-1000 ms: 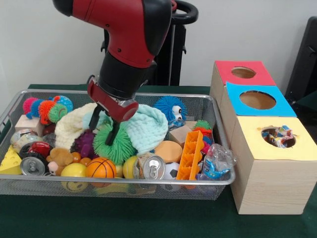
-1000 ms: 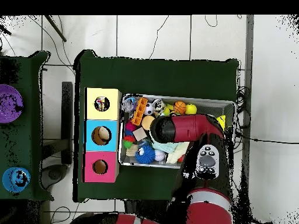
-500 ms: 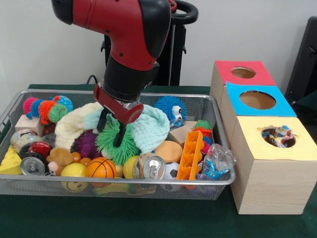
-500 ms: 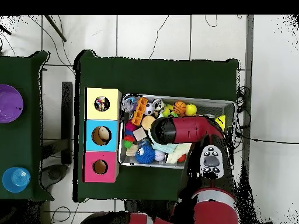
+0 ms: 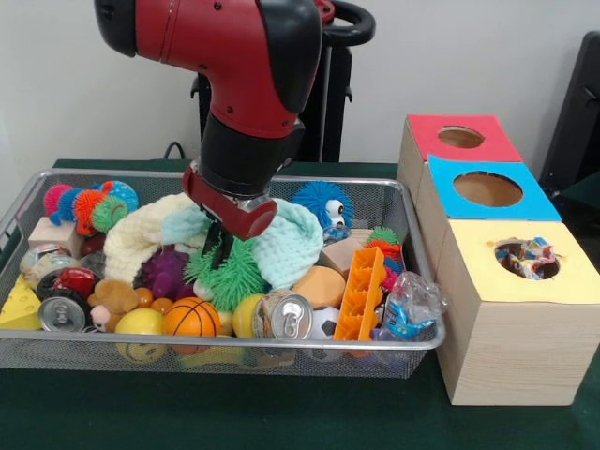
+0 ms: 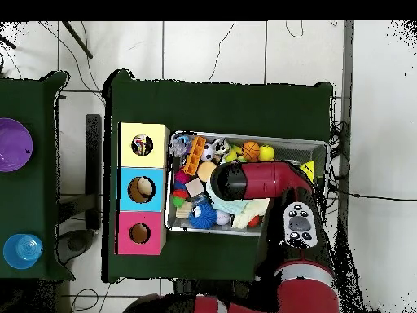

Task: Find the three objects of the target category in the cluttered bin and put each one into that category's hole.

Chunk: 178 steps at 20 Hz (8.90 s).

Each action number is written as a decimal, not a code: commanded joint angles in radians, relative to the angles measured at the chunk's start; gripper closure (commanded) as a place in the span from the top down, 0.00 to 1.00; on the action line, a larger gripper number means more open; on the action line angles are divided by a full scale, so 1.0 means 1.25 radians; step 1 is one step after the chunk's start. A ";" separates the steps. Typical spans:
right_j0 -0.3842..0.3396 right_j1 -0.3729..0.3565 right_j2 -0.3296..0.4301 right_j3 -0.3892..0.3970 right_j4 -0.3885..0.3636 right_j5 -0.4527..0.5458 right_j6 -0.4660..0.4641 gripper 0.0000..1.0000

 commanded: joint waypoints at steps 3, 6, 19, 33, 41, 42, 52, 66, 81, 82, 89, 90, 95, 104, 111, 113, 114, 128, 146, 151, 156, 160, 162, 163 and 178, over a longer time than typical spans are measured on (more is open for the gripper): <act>-0.026 0.024 0.103 0.054 -0.027 0.076 -0.153 0.00; -0.024 0.020 0.101 0.057 -0.027 0.074 -0.149 0.00; 0.096 -0.016 -0.085 0.008 -0.077 -0.063 0.075 0.00; 0.296 0.114 -0.481 -0.096 0.042 -0.243 0.339 0.00; 0.333 0.163 -0.569 -0.086 0.136 -0.289 0.341 0.00; 0.331 0.160 -0.564 -0.081 0.142 -0.290 0.328 0.00; 0.389 0.164 -0.673 -0.027 0.197 -0.249 0.352 0.00; 0.381 0.158 -0.649 -0.001 0.249 -0.267 0.263 0.00; 0.368 0.150 -0.629 -0.004 0.264 -0.275 0.236 1.00; 0.369 0.151 -0.631 -0.004 0.264 -0.274 0.238 1.00; 0.371 0.150 -0.636 -0.005 0.262 -0.270 0.235 1.00; 0.372 0.150 -0.635 -0.005 0.262 -0.271 0.235 1.00; 0.372 0.148 -0.636 -0.003 0.261 -0.272 0.234 1.00; 0.334 0.123 -0.561 -0.005 0.246 -0.256 0.179 1.00; 0.293 0.132 -0.506 -0.039 0.240 -0.258 0.153 1.00; 0.279 0.142 -0.488 -0.057 0.238 -0.271 0.148 1.00; 0.270 0.144 -0.476 -0.064 0.235 -0.274 0.141 1.00; 0.171 0.161 -0.301 -0.109 0.193 -0.304 0.072 1.00; 0.144 0.167 -0.241 -0.113 0.105 -0.218 0.058 1.00; 0.169 0.180 -0.300 -0.086 0.097 -0.206 0.101 1.00; 0.185 0.167 -0.340 -0.059 0.088 -0.185 0.109 1.00; 0.194 0.176 -0.355 -0.050 0.097 -0.171 0.121 1.00; 0.193 0.182 -0.356 -0.044 0.099 -0.183 0.127 1.00; 0.191 0.183 -0.355 -0.041 0.099 -0.185 0.124 1.00; 0.148 0.232 -0.297 -0.029 0.096 -0.229 0.102 1.00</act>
